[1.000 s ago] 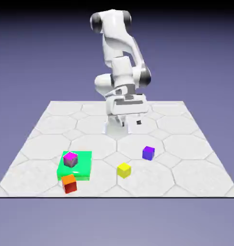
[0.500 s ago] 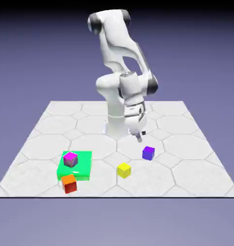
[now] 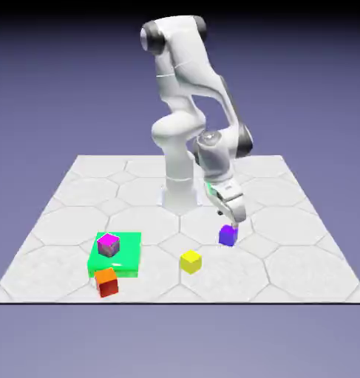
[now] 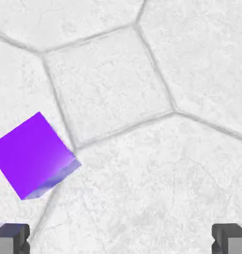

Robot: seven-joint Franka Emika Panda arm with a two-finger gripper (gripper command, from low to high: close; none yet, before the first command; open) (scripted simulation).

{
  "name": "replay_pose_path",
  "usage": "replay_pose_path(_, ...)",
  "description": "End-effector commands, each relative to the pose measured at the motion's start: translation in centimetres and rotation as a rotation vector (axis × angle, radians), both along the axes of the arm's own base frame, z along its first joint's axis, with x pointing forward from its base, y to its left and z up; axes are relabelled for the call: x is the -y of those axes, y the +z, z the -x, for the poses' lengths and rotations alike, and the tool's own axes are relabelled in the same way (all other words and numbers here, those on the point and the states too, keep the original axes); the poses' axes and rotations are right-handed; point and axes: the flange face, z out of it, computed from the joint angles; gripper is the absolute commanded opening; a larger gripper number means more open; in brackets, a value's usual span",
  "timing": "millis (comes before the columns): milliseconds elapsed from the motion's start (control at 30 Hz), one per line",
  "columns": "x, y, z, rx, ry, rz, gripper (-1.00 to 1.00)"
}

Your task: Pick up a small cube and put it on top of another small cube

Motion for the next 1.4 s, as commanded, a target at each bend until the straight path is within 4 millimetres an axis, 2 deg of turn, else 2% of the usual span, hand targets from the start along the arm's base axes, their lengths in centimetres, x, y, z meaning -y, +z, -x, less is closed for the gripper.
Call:
replay_pose_path(0,-0.2,-0.4,0.3,-0.007,0.045,0.000,0.00)
replay_pose_path(367,-1.6,-4.1,3.6,-0.078,0.530,-0.035,0.00)
replay_pose_path(500,-1.8,-5.0,3.7,-0.080,0.537,-0.037,0.00)
replay_pose_path(900,-2.4,-10.9,5.1,-0.079,0.536,-0.035,0.00)
replay_pose_path(933,-2.4,-10.9,5.1,-0.079,0.536,-0.035,-1.00)
replay_pose_path(967,-2.4,-10.9,5.1,-0.079,0.536,-0.035,-1.00)
replay_pose_path(1367,-1.8,-4.8,3.7,-0.079,0.537,-0.036,-1.00)
